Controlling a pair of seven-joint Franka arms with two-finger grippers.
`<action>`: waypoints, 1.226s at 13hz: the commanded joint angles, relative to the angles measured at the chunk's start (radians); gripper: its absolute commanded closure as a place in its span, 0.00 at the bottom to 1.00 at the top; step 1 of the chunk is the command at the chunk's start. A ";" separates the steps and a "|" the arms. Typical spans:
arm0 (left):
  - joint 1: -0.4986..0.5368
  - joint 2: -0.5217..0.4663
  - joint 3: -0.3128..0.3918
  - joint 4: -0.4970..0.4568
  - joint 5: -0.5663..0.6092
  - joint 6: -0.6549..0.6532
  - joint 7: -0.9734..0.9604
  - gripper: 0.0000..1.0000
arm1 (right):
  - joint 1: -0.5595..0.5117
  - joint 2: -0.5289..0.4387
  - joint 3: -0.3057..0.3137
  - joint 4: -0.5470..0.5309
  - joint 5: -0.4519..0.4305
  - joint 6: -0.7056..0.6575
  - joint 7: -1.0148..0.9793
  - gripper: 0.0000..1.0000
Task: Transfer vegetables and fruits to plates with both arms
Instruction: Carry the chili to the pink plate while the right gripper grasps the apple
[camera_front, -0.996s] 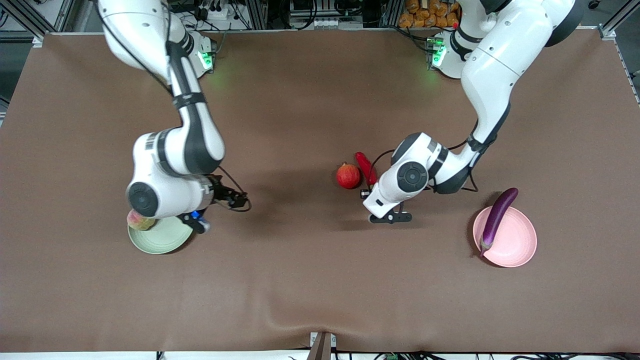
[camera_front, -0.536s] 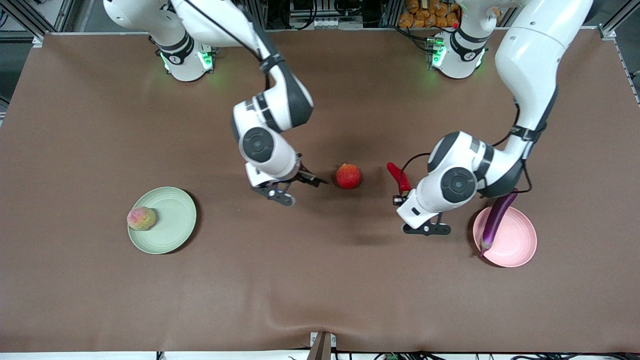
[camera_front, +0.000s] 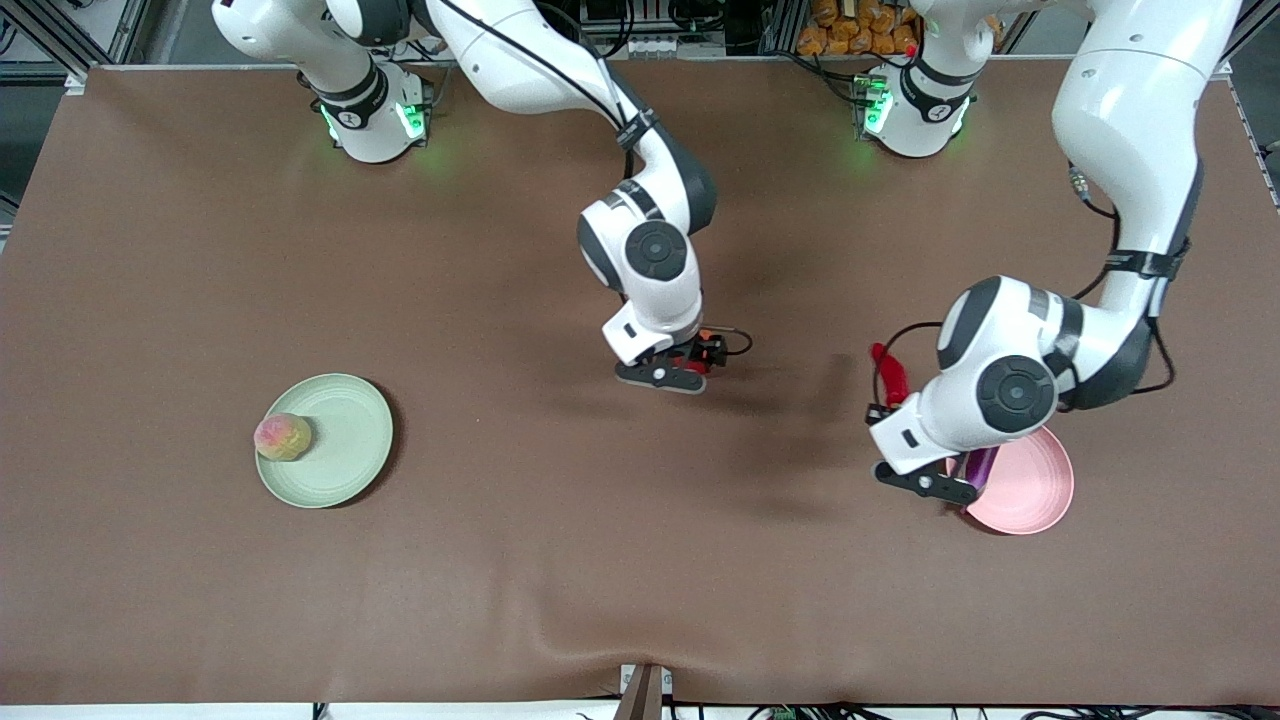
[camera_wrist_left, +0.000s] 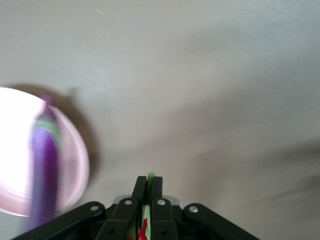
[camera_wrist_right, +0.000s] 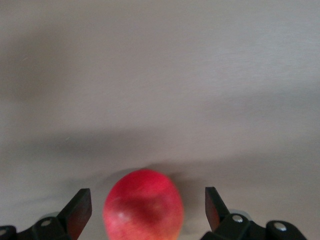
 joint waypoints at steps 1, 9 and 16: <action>0.037 -0.013 -0.010 0.020 0.044 -0.033 0.118 1.00 | 0.046 0.046 -0.015 0.040 -0.084 0.029 0.006 0.00; 0.157 -0.039 -0.010 0.109 0.052 -0.056 0.548 1.00 | 0.089 0.112 -0.015 0.034 -0.167 0.037 0.011 0.33; 0.162 0.012 0.021 0.169 0.061 0.010 0.708 1.00 | 0.009 -0.047 -0.087 0.031 -0.164 -0.151 0.014 0.67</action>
